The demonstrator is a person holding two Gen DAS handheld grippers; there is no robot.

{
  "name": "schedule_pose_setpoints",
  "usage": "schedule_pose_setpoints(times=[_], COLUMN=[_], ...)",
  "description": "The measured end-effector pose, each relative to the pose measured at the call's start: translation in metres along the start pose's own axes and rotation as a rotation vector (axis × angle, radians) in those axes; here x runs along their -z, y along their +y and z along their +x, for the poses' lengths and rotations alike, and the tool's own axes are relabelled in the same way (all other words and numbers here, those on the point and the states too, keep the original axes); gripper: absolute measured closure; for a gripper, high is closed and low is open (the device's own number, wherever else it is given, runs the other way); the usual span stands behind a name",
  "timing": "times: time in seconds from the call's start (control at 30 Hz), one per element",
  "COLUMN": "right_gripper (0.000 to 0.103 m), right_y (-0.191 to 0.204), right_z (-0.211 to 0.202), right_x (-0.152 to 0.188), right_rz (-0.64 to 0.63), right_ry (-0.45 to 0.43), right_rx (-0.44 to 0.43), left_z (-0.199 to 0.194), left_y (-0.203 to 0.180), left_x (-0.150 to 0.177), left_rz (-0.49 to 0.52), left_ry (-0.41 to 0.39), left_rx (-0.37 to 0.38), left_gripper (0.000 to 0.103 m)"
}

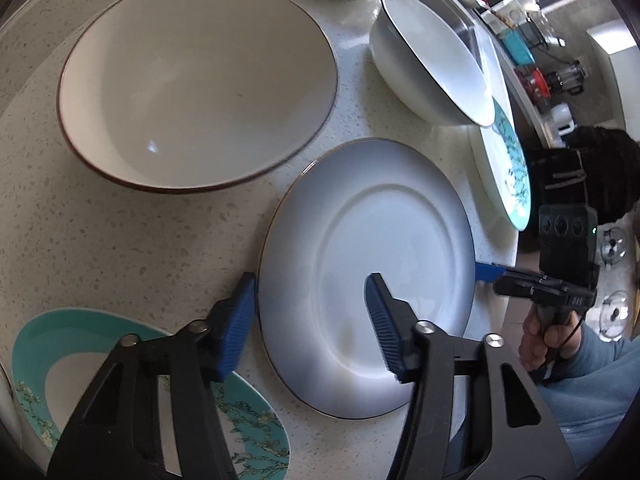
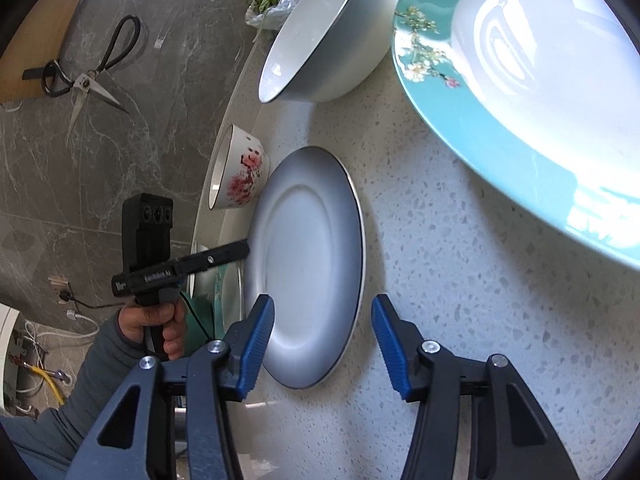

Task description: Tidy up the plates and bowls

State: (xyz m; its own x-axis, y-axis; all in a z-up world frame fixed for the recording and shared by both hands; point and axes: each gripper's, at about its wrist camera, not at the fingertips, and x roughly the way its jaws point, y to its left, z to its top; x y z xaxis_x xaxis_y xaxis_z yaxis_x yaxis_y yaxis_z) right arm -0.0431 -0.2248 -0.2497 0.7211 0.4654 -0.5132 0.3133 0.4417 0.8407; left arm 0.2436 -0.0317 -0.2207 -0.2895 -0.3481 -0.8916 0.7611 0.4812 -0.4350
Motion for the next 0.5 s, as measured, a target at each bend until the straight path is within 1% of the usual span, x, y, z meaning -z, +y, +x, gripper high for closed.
schedule_pose_setpoints(times=[0.03, 0.07, 0.1, 0.13, 0.2, 0.27, 0.37, 0.43, 0.47, 0.5], right_gripper=[0.049, 0.051, 0.054, 0.054, 0.055, 0.056, 0.063, 0.073, 0.077, 0.085], right_y=[0.000, 0.000, 0.000, 0.000, -0.001, -0.002, 0.000, 0.002, 0.001, -0.001], right_z=[0.001, 0.001, 0.003, 0.005, 0.005, 0.004, 0.004, 0.005, 0.005, 0.006], right_x=[-0.001, -0.002, -0.003, -0.003, -0.006, -0.008, -0.009, -0.011, -0.011, -0.012], right_rz=[-0.002, -0.002, 0.002, 0.005, 0.018, 0.028, 0.013, 0.003, 0.003, 0.005], right_ry=[0.002, 0.003, 0.006, 0.011, 0.001, -0.001, 0.003, 0.014, 0.019, 0.026], right_rx=[0.000, 0.000, -0.001, -0.002, -0.001, -0.002, 0.024, 0.046, 0.056, 0.070], left_z=[0.000, -0.001, -0.002, -0.003, -0.006, -0.008, -0.011, -0.012, -0.011, -0.012], left_y=[-0.001, -0.001, 0.000, 0.002, 0.006, 0.009, 0.011, 0.012, 0.011, 0.012], left_x=[0.000, 0.001, 0.001, 0.001, 0.002, 0.005, 0.010, 0.013, 0.013, 0.014], left_rz=[0.007, 0.014, 0.014, 0.009, 0.005, 0.007, 0.024, 0.035, 0.036, 0.037], left_ry=[0.004, 0.007, 0.008, 0.009, 0.006, 0.004, 0.007, 0.011, 0.012, 0.013], left_rx=[-0.007, -0.019, -0.025, -0.029, -0.031, -0.028, -0.036, -0.041, -0.041, -0.041], left_gripper=[0.052, 0.055, 0.062, 0.068, 0.071, 0.071, 0.071, 0.071, 0.071, 0.071])
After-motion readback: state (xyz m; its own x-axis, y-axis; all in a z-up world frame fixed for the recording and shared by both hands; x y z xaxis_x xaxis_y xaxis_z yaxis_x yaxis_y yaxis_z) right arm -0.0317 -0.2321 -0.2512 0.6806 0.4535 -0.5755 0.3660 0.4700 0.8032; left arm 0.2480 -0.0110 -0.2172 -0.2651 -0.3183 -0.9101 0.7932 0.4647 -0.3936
